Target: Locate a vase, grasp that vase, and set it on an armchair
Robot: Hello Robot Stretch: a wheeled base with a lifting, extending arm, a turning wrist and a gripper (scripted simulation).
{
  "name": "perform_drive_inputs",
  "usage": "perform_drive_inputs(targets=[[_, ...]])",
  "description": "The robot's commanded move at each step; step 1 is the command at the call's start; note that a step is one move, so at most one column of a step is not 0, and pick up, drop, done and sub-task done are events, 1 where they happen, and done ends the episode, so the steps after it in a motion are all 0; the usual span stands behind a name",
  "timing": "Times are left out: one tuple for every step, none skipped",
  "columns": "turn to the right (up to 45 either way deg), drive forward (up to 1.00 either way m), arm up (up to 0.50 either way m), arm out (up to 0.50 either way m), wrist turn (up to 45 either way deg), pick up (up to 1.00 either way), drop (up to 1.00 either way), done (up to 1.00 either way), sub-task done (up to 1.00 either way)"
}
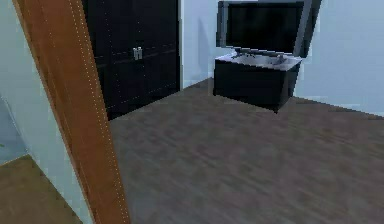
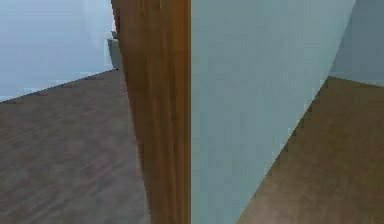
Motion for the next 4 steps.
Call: perform_drive_inputs(targets=[[27.0,0.0,0.0,0.0,0.0,0.0,0.0,0.0,0.0],[0.0,0.55,0.0,0.0,0.0,0.0,0.0,0.0,0.0],[12.0,0.0,0.0,0.0,0.0,0.0,0.0,0.0,0.0],[0.0,0.45,0.0,0.0,0.0,0.0,0.0,0.0,0.0]])
